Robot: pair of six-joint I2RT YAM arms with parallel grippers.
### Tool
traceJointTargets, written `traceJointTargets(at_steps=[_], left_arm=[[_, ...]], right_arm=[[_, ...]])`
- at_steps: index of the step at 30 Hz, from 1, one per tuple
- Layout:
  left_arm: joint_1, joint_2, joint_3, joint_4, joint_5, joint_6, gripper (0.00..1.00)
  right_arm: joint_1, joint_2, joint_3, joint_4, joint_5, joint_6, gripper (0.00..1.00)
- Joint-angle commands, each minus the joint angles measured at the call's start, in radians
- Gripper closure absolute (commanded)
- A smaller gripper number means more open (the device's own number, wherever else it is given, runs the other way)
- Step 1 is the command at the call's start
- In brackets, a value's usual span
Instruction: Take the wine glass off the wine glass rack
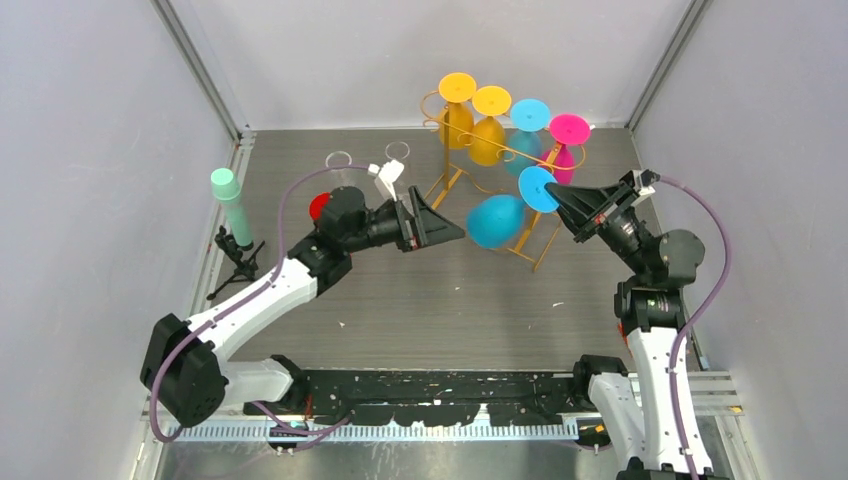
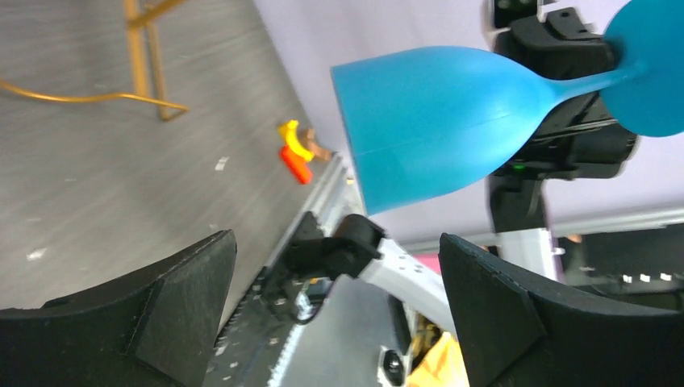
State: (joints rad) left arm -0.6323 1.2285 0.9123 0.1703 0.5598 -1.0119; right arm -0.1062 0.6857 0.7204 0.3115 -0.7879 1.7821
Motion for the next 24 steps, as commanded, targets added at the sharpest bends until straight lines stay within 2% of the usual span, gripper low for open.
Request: traceJointTargets(at_steps=[1,8,11,19,22,24], left_arm=[[-0.089,-0.008,-0.037,0.341,-0.036,-0.221,0.01],[-0.180,-0.017,-0.047,0.444,-0.116,-0.285,0.02],[-0.194,-0.031,-0.040,0.469,-0.132,-0.290,0.07],[-0.205,-0.070,-0.044,0.510,-0.136,-0.300,0.29],[-0.208,-0.072,-0.048,0.542,-0.124,-0.319,0.41],[-0.211,-0.070,-0.049,0.574,-0.117,-0.333,0.52]], right_arm=[[0.018,-0.068,-0.018,0.233,0.034,0.209,1.00],[0.026,-0.142,-0.016,0.225,0.051,0.289,1.00],[0.026,-0.160,-0.012,0.176,0.038,0.289,1.00],[0.026,-0.181,-0.028,0.063,0.051,0.238,1.00],[0.026,-0.179,-0.048,0.045,0.071,0.233,1.00],[0.028,-0.176,-0.064,0.045,0.082,0.235,1.00]])
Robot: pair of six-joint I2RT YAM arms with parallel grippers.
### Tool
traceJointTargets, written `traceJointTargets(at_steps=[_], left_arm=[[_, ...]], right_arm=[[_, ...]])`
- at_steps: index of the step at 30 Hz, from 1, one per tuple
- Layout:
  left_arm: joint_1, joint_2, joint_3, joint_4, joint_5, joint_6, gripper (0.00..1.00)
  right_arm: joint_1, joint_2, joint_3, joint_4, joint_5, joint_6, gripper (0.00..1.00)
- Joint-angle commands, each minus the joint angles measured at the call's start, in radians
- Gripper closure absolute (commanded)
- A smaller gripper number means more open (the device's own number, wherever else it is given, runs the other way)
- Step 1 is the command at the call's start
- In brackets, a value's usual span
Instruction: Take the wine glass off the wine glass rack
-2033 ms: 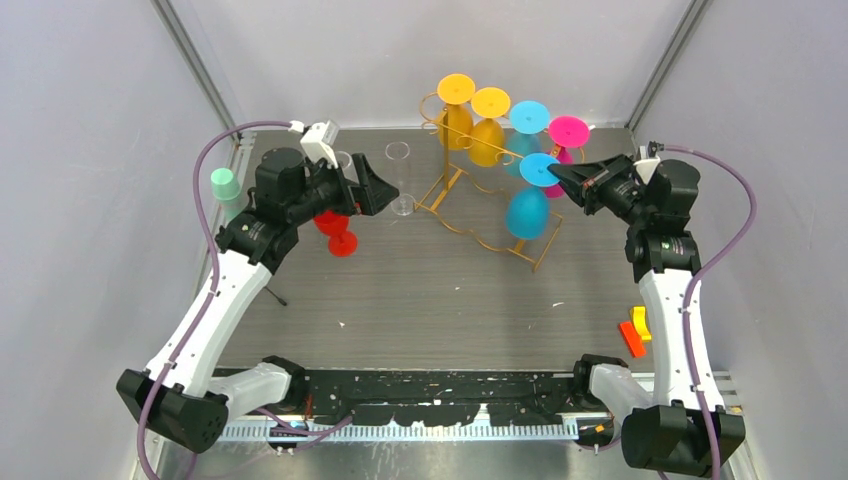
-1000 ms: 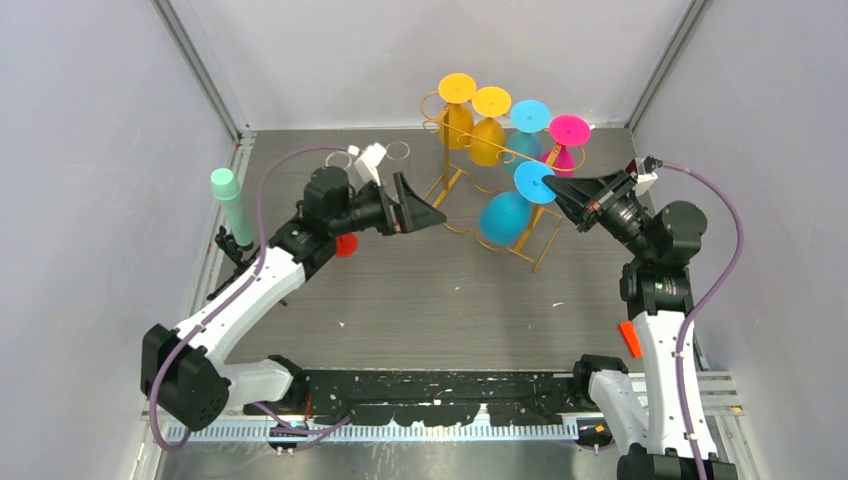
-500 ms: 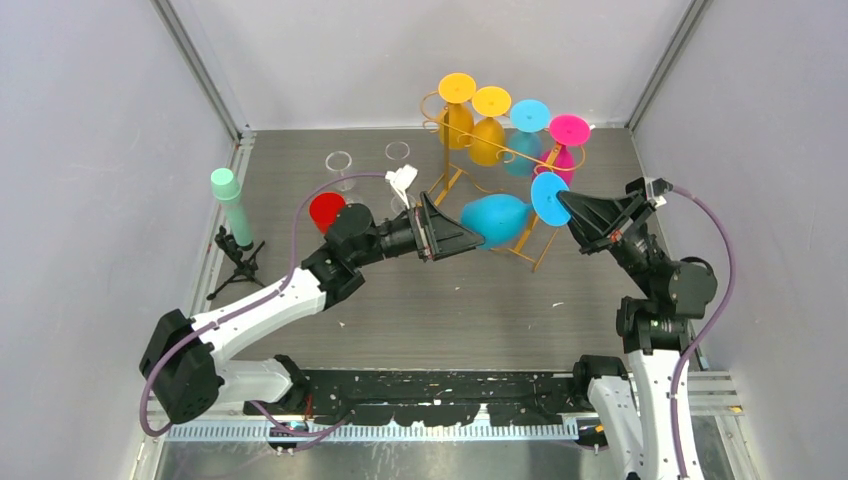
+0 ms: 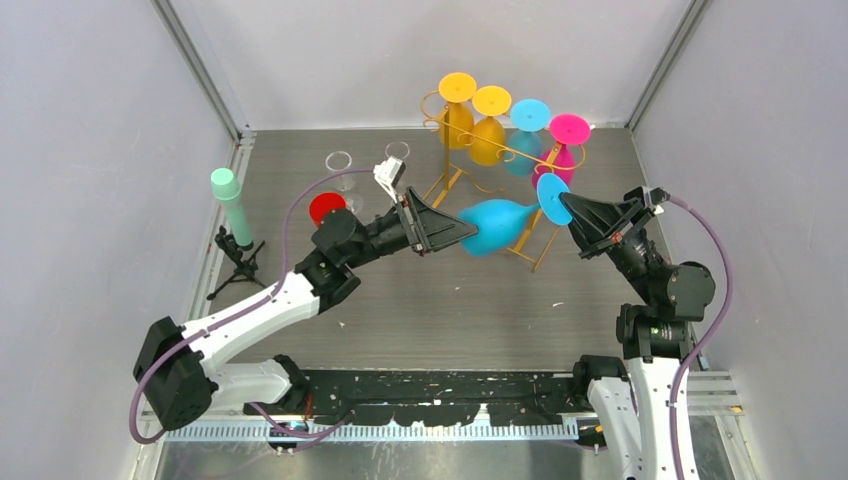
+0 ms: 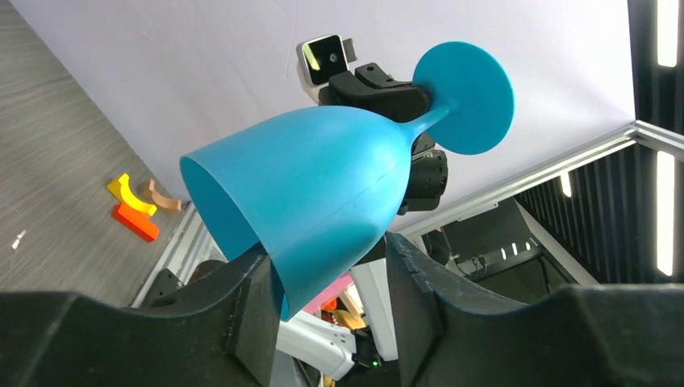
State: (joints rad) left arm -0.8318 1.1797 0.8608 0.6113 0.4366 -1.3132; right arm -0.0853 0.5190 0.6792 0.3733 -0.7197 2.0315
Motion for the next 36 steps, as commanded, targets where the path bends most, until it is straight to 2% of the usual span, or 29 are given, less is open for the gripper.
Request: traceJointTargets(at_steps=[1,5,9,12,14,15,16,18,20,22,24,26,29,32,36], left_arm=[[-0.013,-0.019,0.003,0.150,0.010,-0.039,0.58],[-0.018,0.012,0.032,0.190,0.042,-0.050,0.73],[-0.019,0.039,0.059,0.190,0.073,-0.043,0.98],[-0.020,0.039,0.056,0.189,0.069,-0.023,1.00],[-0.019,0.024,0.052,0.152,0.058,0.008,1.00],[-0.018,0.013,0.055,0.101,0.049,0.038,1.00],[-0.018,-0.002,0.064,0.039,0.042,0.077,1.00],[-0.018,-0.044,0.102,-0.157,0.019,0.192,1.00],[-0.018,-0.099,0.152,-0.425,-0.062,0.372,1.00],[-0.018,-0.147,0.241,-0.765,-0.217,0.510,1.00],[-0.018,-0.158,0.336,-1.090,-0.355,0.627,1.00],[-0.018,-0.159,0.388,-1.250,-0.469,0.696,1.00],[-0.018,-0.112,0.443,-1.427,-0.554,0.775,1.00],[-0.018,0.005,0.527,-1.588,-0.641,0.835,1.00],[0.018,0.205,0.623,-1.684,-0.685,0.924,1.00]], right_arm=[[0.006,-0.006,-0.034,-0.017,0.015,-0.010,1.00],[0.006,0.005,-0.070,-0.002,0.017,0.000,1.00],[0.005,0.011,-0.110,0.012,0.010,-0.005,1.00],[0.005,0.011,-0.125,-0.030,0.001,-0.060,0.96],[0.005,0.016,-0.127,-0.052,-0.008,-0.101,0.87],[0.005,0.020,-0.126,-0.062,-0.016,-0.116,0.76],[0.005,0.021,-0.124,-0.085,-0.019,-0.157,0.69],[0.006,0.014,-0.114,-0.143,-0.023,-0.238,0.44],[0.006,-0.003,-0.094,-0.245,-0.011,-0.344,0.33],[0.005,-0.024,-0.067,-0.400,0.022,-0.466,0.30],[0.005,-0.049,-0.046,-0.535,0.069,-0.572,0.29],[0.005,-0.067,-0.028,-0.656,0.123,-0.667,0.30],[0.005,-0.071,-0.010,-0.831,0.207,-0.810,0.32],[0.005,-0.061,-0.010,-0.937,0.265,-0.887,0.37],[0.006,-0.072,-0.030,-0.983,0.310,-0.924,0.41]])
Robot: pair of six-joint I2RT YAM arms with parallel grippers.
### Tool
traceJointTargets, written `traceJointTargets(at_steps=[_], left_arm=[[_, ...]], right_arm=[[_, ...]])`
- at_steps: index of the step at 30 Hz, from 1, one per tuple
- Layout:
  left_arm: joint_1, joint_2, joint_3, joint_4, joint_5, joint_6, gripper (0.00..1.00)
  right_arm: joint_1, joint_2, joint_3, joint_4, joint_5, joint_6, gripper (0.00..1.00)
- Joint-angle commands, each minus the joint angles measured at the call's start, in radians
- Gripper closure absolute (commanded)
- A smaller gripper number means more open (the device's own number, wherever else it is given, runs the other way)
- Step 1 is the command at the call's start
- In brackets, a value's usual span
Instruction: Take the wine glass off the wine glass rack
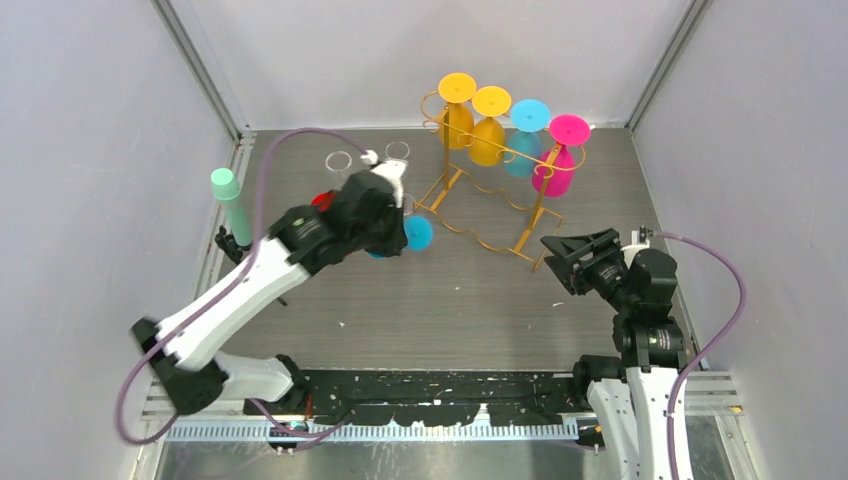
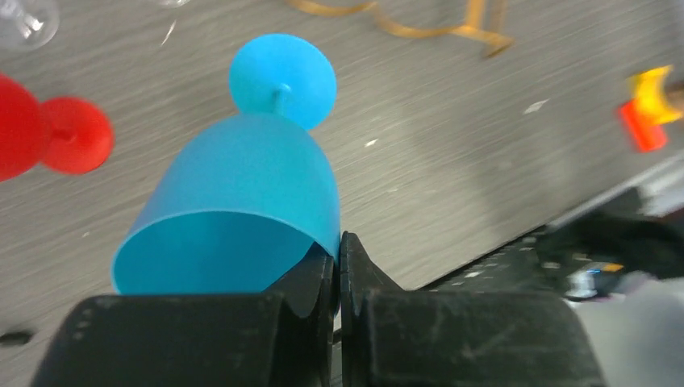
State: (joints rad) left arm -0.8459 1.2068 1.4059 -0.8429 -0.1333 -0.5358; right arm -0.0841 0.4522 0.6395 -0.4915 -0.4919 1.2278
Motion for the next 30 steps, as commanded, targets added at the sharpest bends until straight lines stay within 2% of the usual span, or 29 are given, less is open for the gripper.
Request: traceJointTargets(at_steps=[1,5,10,15,19,22,26,30], left_arm=[[0.053,0.225,0.107,-0.238,-0.093,0.161,1.00],[0.118,0.396,0.214,-0.254,-0.031,0.204,1.00],[0.167,0.553,0.332,-0.303,-0.014,0.244,1.00],[0.200,0.644,0.405,-0.316,0.053,0.270,1.00],[0.211,0.675,0.440,-0.324,0.106,0.278,1.00],[0.217,0.691,0.478,-0.345,0.117,0.284,0.92],[0.223,0.707,0.537,-0.358,0.173,0.292,0.77],[0.228,0.737,0.614,-0.398,0.144,0.298,0.63]], right_arm=[[0.005,-0.009,-0.001,-0.125,0.091,-0.125,0.42],[0.004,0.010,-0.046,-0.137,0.134,-0.141,0.43],[0.004,0.096,-0.140,-0.002,0.113,-0.133,0.51],[0.014,0.268,-0.221,0.166,0.083,-0.125,0.62],[0.036,0.389,-0.224,0.226,0.110,-0.156,0.64],[0.060,0.486,-0.230,0.274,0.135,-0.179,0.64],[0.083,0.598,-0.246,0.371,0.170,-0.182,0.65],[0.114,0.702,-0.242,0.462,0.217,-0.184,0.65]])
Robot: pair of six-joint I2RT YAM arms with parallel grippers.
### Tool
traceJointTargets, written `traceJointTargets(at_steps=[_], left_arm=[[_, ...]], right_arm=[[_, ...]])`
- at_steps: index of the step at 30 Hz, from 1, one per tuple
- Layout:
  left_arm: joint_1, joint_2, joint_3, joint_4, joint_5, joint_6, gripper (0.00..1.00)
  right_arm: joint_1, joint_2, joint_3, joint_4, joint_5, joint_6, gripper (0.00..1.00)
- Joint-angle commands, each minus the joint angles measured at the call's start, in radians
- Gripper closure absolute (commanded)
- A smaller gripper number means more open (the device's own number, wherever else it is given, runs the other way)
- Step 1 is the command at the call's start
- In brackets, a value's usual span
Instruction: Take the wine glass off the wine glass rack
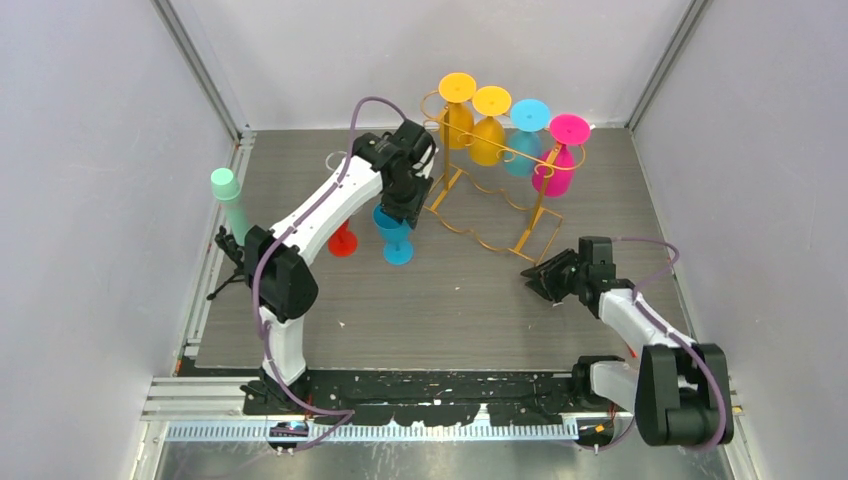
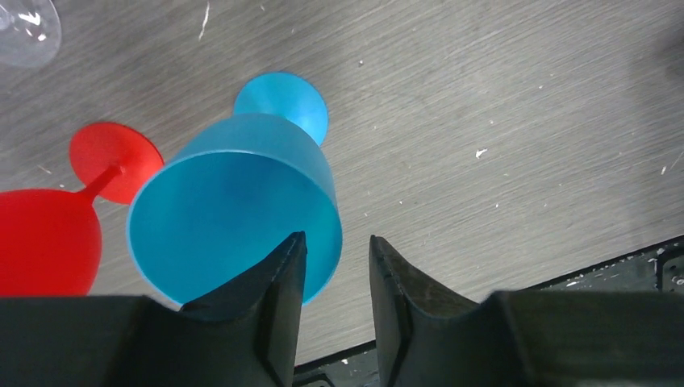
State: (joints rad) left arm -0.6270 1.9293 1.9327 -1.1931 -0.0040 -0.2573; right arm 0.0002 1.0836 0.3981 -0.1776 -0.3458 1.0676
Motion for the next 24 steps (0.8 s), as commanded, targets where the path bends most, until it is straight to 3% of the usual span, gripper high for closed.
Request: traceJointTargets(at_steps=[1,11,21,24], left_arm=[[0.010,0.019,0.103,-0.058,0.013,0.020,0.61],[0.019,-0.112,0.118,-0.007,0.021,0.023,0.41],[0.056,-0.404,-0.118,0.210,0.070,-0.006,0.01],[0.070,-0.478,-0.190,0.253,0.068,-0.010,0.00]], right_arm=[[0.038,0.100,0.002,0.183,0.081,-0.025,0.66],[0.046,0.272,0.056,0.302,0.169,-0.028,0.77],[0.046,0.352,0.121,0.326,0.308,-0.044,0.80],[0.046,0.366,0.145,0.325,0.322,-0.058,0.80]])
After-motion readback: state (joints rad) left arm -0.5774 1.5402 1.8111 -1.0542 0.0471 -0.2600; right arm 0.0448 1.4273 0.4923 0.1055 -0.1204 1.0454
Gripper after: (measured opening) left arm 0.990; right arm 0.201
